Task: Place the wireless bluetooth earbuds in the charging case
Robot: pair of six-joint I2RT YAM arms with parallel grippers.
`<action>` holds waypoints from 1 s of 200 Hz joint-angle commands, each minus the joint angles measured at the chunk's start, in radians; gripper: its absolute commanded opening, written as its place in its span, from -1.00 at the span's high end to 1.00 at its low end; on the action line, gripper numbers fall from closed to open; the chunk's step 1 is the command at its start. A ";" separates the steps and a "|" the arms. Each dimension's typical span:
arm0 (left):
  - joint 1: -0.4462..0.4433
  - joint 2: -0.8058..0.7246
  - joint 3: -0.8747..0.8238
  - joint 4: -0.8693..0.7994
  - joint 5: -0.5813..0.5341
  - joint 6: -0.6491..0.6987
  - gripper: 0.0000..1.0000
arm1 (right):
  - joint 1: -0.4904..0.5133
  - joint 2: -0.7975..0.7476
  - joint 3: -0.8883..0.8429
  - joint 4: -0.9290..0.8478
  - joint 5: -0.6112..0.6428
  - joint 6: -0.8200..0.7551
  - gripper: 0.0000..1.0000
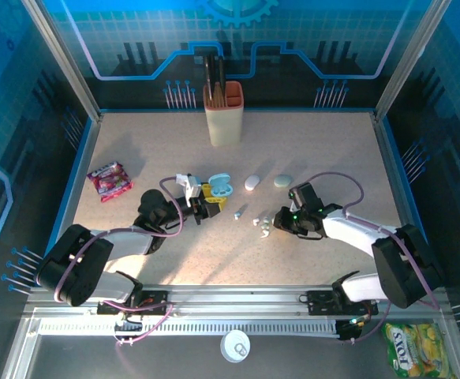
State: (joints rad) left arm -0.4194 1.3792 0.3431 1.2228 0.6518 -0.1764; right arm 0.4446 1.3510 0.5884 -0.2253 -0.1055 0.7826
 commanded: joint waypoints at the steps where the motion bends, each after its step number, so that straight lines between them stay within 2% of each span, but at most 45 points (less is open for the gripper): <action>1: 0.008 -0.015 -0.013 -0.020 0.029 0.041 0.39 | 0.012 -0.016 0.026 -0.162 0.050 -0.074 0.60; 62: 0.007 -0.001 -0.010 -0.037 0.038 0.061 0.38 | 0.025 0.044 0.025 -0.196 -0.059 -0.129 0.59; 92: 0.007 0.025 -0.011 -0.006 0.045 0.047 0.38 | 0.025 0.051 0.030 -0.179 -0.051 -0.134 0.46; 113: 0.007 0.042 -0.015 0.017 0.049 0.033 0.38 | 0.024 0.011 0.015 -0.140 -0.034 -0.108 0.44; 125: 0.007 0.046 -0.017 0.023 0.051 0.029 0.39 | 0.017 -0.019 -0.003 -0.112 -0.032 -0.092 0.33; 143: 0.007 0.047 -0.020 0.023 0.051 0.033 0.38 | 0.001 -0.039 -0.026 -0.068 -0.050 -0.077 0.29; 200: 0.007 0.051 -0.019 0.023 0.058 0.033 0.39 | -0.014 -0.001 -0.059 0.032 -0.102 -0.018 0.28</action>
State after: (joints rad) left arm -0.4198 1.4231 0.3363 1.2030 0.6781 -0.1513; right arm 0.4412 1.3346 0.5480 -0.2497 -0.1799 0.7197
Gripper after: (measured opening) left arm 0.366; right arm 0.355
